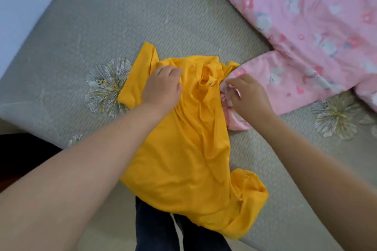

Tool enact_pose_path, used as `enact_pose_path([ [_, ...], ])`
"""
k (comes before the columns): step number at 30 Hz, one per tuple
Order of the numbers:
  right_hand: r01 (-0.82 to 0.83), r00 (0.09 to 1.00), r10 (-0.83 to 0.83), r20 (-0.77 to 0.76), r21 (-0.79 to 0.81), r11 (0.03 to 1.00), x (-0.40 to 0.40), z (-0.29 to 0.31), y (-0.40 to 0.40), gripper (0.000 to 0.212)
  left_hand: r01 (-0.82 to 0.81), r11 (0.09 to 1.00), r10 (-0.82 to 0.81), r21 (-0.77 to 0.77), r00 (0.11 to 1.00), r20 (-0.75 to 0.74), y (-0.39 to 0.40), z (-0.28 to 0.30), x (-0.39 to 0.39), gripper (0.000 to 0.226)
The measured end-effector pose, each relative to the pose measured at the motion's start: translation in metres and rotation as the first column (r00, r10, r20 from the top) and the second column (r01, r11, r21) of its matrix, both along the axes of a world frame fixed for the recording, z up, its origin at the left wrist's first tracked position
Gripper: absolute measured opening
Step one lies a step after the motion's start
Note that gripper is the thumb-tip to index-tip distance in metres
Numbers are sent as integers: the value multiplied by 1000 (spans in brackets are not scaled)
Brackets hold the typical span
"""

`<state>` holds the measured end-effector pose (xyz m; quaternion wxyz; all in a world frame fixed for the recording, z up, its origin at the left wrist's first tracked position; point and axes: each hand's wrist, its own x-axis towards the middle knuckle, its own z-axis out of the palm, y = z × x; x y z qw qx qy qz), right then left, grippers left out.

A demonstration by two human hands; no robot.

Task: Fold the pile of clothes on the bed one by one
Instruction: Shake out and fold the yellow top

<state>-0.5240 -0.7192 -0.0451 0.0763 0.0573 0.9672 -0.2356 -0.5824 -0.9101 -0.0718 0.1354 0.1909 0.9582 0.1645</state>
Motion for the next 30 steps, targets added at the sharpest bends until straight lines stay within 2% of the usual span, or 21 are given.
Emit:
enact_pose_path([
  [3, -114, 990, 106, 94, 87, 990, -55, -27, 5, 52, 99, 988, -100, -114, 995, 3, 26, -20, -34, 53],
  [5, -268, 952, 241, 190, 130, 955, -82, -42, 8, 54, 143, 974, -145, -174, 989, 2, 35, -28, -47, 43],
  [7, -407, 897, 349, 272, 197, 892, -98, -49, 9, 49, 161, 980, -164, -115, 986, -17, 31, -27, -56, 30],
  [9, -422, 896, 358, 263, 253, 870, -103, -46, 13, 36, 123, 989, -123, 81, 992, -15, 18, -20, -61, 26],
  [11, -331, 940, 302, 156, 211, 920, -103, -34, 17, 29, 1, 954, -5, 301, 1000, 14, 1, -5, -63, 21],
  [13, -126, 992, 126, 23, 13, 992, -98, -13, 14, 26, -112, 909, 104, 401, 994, 42, -13, 17, -67, 14],
  [14, -3, 1000, 2, -14, -107, 994, -96, 0, 11, 25, -158, 892, 153, 423, 987, 45, -17, 29, -70, 13],
  [16, 179, 978, -202, -46, -303, 936, -96, 28, 8, 24, -267, 837, 274, 477, 960, 57, -20, 59, -81, 14],
  [19, 324, 915, -390, -105, -387, 863, -101, 83, 17, 23, -350, 757, 404, 552, 914, 27, -19, 114, -98, 14],
  [23, 368, 845, -470, -255, -361, 857, -100, 180, 46, 27, -115, 766, 272, 633, 949, -157, 6, 202, -106, 15],
  [25, 391, 801, -489, -345, -317, 864, -90, 232, 61, 24, -26, 739, 234, 673, 947, -220, 23, 248, -108, 18],
  [30, 519, 566, -548, -616, -251, 817, -36, 364, 100, 18, 264, 630, 132, 730, 890, -436, 71, 371, -100, 20],
])
